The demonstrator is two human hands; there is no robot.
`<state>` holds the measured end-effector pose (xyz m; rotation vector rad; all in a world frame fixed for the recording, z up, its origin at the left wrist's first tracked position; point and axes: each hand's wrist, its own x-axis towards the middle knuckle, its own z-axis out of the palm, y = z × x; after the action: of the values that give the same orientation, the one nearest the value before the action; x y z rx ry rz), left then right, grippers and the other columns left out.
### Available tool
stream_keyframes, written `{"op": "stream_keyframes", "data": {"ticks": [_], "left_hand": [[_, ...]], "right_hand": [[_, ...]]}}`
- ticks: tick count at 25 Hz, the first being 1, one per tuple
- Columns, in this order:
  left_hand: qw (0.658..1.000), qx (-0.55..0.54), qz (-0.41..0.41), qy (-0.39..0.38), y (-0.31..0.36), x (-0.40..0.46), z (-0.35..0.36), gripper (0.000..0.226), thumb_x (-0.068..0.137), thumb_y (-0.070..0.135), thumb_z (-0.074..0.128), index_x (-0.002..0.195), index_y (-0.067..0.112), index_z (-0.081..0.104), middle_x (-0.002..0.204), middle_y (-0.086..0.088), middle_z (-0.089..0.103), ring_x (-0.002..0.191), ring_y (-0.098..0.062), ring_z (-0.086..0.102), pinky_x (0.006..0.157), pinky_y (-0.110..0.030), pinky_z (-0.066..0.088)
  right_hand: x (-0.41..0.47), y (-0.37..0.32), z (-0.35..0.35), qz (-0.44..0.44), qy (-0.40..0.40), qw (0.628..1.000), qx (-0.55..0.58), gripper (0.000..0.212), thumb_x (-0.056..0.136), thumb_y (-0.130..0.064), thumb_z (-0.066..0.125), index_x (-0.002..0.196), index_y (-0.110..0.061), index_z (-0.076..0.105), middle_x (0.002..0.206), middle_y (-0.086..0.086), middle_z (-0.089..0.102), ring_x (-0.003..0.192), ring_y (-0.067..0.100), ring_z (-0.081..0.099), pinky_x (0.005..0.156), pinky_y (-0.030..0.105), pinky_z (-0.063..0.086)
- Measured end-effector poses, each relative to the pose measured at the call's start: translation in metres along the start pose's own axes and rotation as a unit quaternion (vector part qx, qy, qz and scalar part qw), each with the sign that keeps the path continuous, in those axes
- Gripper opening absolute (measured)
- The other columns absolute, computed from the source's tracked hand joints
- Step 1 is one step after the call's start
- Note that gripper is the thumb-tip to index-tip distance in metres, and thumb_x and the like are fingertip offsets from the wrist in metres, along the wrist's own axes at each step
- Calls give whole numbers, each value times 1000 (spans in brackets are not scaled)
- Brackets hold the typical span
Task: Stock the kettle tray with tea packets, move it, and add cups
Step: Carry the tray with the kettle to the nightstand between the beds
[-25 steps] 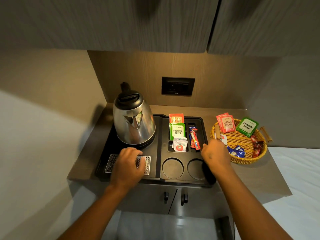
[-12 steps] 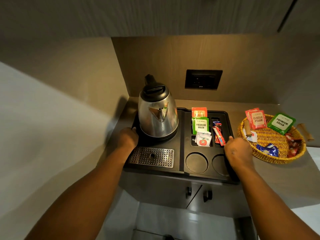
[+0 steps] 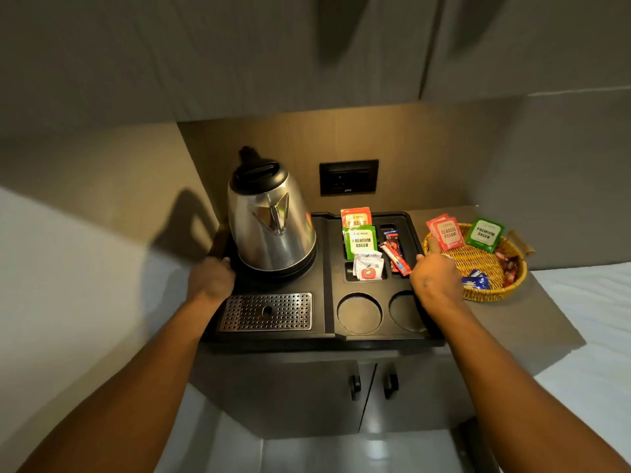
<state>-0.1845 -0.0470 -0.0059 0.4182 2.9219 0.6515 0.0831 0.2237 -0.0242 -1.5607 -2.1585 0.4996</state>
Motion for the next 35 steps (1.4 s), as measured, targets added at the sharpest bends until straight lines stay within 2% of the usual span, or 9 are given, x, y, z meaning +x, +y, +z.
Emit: {"op": "stream_keyframes", "data": {"ticks": [6,9,12,14,17,19,22,27,35], "left_hand": [[989,71,126,-7,83,-43,-16,33,103,23,44,94,0,67,95,-20,65,87,-35,60,70,-38,42],[988,8,151,-21,146,-92,6,39,102,28,46,100,-5,67,103,-29,65,89,-42,60,70,-37,41],[973,17,225,-53,205,-167,43,42,103,31,45,87,-2,64,99,-27,66,74,-35,55,67,-37,43],[945,39,314,-82,247,-228,75,42,104,28,42,90,-4,65,98,-27,67,83,-40,61,72,-39,48],[875,93,462,-112,310,-336,120,42,106,21,36,103,-7,67,109,-29,67,102,-44,62,82,-40,48],[838,106,520,-129,345,-410,144,45,107,21,32,106,-9,66,114,-31,65,107,-46,60,88,-44,47],[822,53,536,-188,385,-508,175,45,106,25,35,107,-9,64,117,-31,62,109,-47,57,88,-43,46],[789,-6,553,-268,449,-666,226,41,104,30,42,96,-4,64,106,-28,66,86,-40,59,67,-36,40],[731,-24,621,-281,616,-866,354,43,102,31,43,100,-6,64,108,-32,64,98,-48,59,75,-40,45]], "right_hand": [[-6,59,-87,74,48,996,22,32,96,-30,48,98,-4,67,97,19,68,82,34,63,64,34,43],[-29,133,-144,123,68,990,31,33,93,-32,51,98,-4,66,98,20,68,81,35,64,61,32,41],[-73,228,-213,166,118,979,28,32,93,-29,49,94,-2,67,96,21,68,82,38,64,61,31,41],[-116,297,-263,211,157,965,13,31,93,-27,48,93,-2,66,96,22,67,83,40,63,62,32,41],[-188,394,-332,290,202,935,-21,30,94,-24,46,94,-1,65,97,23,66,85,41,62,64,34,41],[-240,448,-372,345,225,911,-37,29,94,-23,45,94,-1,64,98,23,65,85,41,61,64,33,40],[-307,510,-420,409,251,875,-55,25,92,-19,48,89,-2,65,94,23,66,77,37,60,62,32,41],[-392,609,-485,492,294,816,-74,28,94,-21,49,90,1,65,92,24,67,81,37,62,62,31,40],[-380,823,-583,536,359,757,-105,31,95,-20,48,91,5,66,95,26,67,86,42,63,67,35,46]]}}
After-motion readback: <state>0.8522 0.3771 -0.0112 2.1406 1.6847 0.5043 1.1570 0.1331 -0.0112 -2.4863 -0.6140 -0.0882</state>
